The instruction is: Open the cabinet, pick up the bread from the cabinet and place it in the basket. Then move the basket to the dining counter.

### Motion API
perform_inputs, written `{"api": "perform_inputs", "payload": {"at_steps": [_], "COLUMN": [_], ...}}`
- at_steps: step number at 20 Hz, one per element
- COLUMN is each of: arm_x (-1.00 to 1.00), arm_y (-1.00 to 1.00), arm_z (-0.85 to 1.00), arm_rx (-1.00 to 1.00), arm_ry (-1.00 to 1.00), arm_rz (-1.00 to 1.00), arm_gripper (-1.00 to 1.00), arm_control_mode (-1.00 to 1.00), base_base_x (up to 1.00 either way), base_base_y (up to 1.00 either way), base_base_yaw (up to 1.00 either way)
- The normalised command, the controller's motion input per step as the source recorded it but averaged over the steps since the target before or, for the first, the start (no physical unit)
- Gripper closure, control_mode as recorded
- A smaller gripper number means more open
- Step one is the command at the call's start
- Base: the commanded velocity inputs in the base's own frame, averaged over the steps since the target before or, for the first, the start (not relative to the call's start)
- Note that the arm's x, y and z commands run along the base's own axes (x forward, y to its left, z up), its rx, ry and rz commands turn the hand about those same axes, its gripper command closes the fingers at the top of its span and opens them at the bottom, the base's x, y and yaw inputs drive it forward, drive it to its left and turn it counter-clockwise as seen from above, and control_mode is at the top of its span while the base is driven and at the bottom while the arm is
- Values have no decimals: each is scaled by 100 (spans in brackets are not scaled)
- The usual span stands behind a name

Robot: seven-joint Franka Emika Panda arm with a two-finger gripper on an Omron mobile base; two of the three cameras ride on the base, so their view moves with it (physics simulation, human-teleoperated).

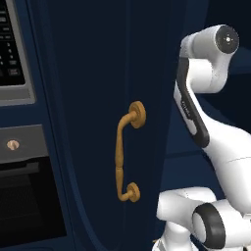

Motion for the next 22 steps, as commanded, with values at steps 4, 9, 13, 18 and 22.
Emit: {"api": "perform_inputs", "payload": {"at_steps": [4, 9, 13, 18, 22], "arm_x": [-100, -100, -100, -100, -100], "arm_y": [0, -9, -23, -9, 0], "arm_z": [41, 10, 15, 9, 0], "arm_rx": [0, 0, 0, 0, 0], "arm_ry": [-16, -16, -6, -5, -1], "arm_rz": [2, 6, 7, 9, 6], "arm_gripper": [100, 100, 100, 100, 100], "arm_control_mode": [-100, -100, -100, -100, -100], "base_base_x": [0, 0, 0, 0, 0], "base_base_y": [0, 0, 0, 0, 0], "base_base_yaw": [0, 0, 0, 0, 0]}}
